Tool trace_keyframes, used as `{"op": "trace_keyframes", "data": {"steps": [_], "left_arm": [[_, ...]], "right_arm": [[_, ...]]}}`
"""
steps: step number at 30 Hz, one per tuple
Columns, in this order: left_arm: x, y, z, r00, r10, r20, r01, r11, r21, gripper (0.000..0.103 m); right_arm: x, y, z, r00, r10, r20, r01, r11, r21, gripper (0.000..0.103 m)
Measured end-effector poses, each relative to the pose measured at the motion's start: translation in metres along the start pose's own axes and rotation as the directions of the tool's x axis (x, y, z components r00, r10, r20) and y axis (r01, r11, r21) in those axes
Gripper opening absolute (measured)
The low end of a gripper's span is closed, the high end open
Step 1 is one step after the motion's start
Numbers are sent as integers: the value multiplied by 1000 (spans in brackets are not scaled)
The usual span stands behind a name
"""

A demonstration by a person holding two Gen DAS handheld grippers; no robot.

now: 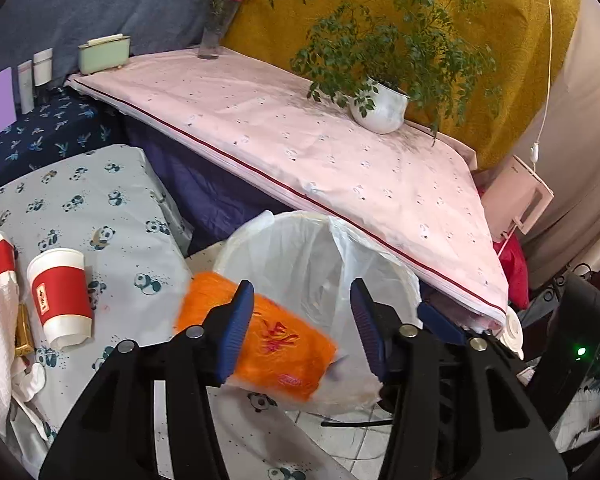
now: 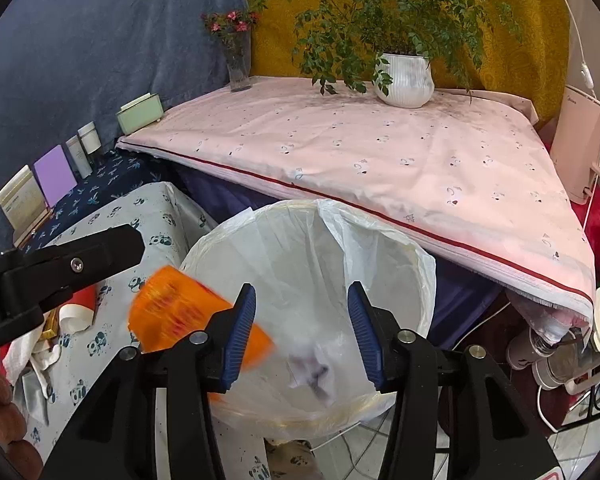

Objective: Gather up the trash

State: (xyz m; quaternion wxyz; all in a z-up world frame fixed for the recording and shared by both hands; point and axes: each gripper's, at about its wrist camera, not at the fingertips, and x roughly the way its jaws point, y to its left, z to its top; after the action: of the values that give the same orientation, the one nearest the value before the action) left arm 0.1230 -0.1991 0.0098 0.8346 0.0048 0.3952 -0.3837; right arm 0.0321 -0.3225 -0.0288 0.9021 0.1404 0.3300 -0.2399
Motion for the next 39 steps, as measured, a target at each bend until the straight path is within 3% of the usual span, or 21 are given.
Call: {"op": "trace_keyframes", "data": {"steps": [8,19,30,39], "left_arm": [[-11,19,-2,998,56,18,-55,998,-25,60],[-57,72,-18,982,179,60,-172,980,-105,68],[-103,142,-52,935,352,45,-338,922,-189,78],[-104,198,-90,897,439,-55,-438,866,-241,79]], "right_arm": [[-9,11,3,1000,14,16,-14,1000,-11,54],[-27,64,0,997,77,26,-75,994,-82,59],[-36,129,-15,987,159,-1,-158,974,-164,61],[-33,174,-32,977,206,-52,-212,952,-219,61]]}}
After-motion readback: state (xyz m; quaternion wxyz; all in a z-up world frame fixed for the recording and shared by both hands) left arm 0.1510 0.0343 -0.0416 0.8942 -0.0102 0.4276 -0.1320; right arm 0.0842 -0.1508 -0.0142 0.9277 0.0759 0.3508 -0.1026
